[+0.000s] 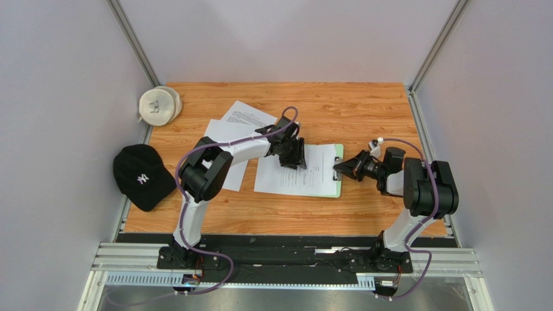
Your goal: Put the files into the folder
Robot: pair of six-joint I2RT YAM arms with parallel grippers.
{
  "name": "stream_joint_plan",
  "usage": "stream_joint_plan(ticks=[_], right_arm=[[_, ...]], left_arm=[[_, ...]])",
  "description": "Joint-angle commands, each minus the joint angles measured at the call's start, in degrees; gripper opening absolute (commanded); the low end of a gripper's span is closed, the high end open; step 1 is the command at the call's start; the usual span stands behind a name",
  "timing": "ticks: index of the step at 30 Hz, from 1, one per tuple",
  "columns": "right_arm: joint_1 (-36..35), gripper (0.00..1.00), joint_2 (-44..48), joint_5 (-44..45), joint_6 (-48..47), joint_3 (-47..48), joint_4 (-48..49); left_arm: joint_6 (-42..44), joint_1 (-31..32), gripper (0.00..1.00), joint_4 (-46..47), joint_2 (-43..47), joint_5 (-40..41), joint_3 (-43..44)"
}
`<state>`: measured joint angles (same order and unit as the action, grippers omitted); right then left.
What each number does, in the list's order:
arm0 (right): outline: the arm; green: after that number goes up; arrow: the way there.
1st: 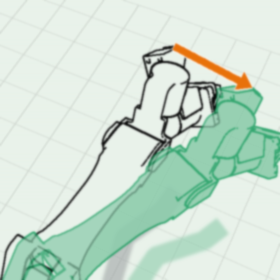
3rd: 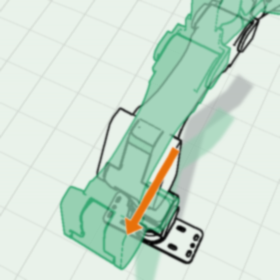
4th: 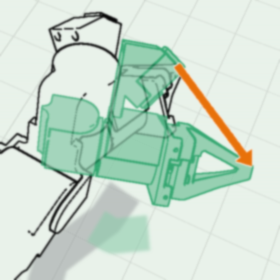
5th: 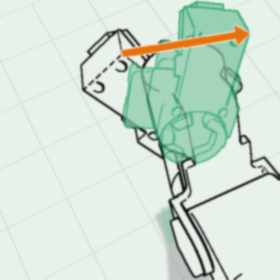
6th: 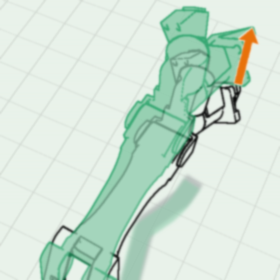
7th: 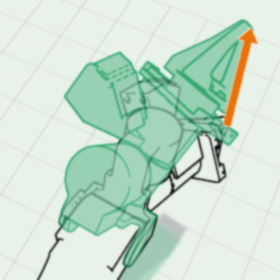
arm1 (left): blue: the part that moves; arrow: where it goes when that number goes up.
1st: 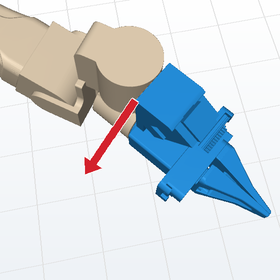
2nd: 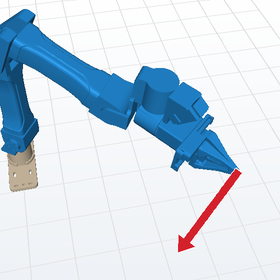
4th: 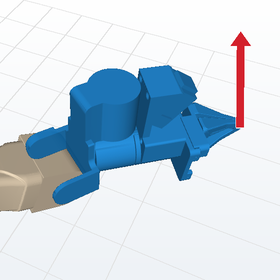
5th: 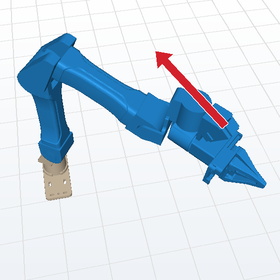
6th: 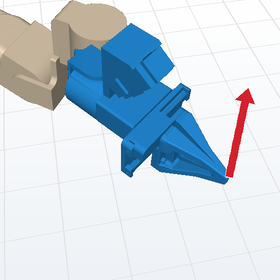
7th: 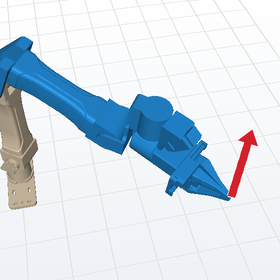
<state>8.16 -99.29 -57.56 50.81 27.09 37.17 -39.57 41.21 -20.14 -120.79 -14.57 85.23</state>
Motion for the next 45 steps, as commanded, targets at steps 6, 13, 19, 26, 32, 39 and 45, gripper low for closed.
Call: stream_joint_plan(ticks=[6, 13, 19, 26, 32, 39, 45], right_arm=[[-1.0, 0.0, 0.3, -6.1, 6.8, -0.5, 11.1], [-1.0, 0.0, 0.0, -6.2, 6.3, -0.2, 10.7], [-1.0, 0.0, -0.2, -6.6, 5.8, -0.2, 10.3], [-1.1, 0.0, 1.1, -5.4, -0.9, 1.0, 1.9], [-0.8, 0.0, 3.0, -3.4, -6.0, 2.4, -6.3], [0.9, 0.0, 4.7, -2.6, -9.8, 2.8, -11.5], [1.1, 0.0, 4.7, -2.6, -9.6, 2.9, -11.3]], left_arm=[[-1.4, 0.8, 0.51, 2.7, -3.1, -2.2, -1.2], [-1.5, 2.9, 0.5, 1.8, -4.9, -3.7, 3.4], [-2.4, 3.4, 0.5, 2.1, -8.0, -5.6, 6.5], [-4.6, 3.8, 0.5, 7.3, -8.7, -9.8, 6.2], [-2.1, 3.9, 0.67, 2.9, -2.2, -7.5, 7.6], [4.0, 3.6, 0.75, -8.8, 5.6, 1.0, 10.7], [6.8, -2.2, 0.78, -14.0, 14.2, 4.8, 1.4]])
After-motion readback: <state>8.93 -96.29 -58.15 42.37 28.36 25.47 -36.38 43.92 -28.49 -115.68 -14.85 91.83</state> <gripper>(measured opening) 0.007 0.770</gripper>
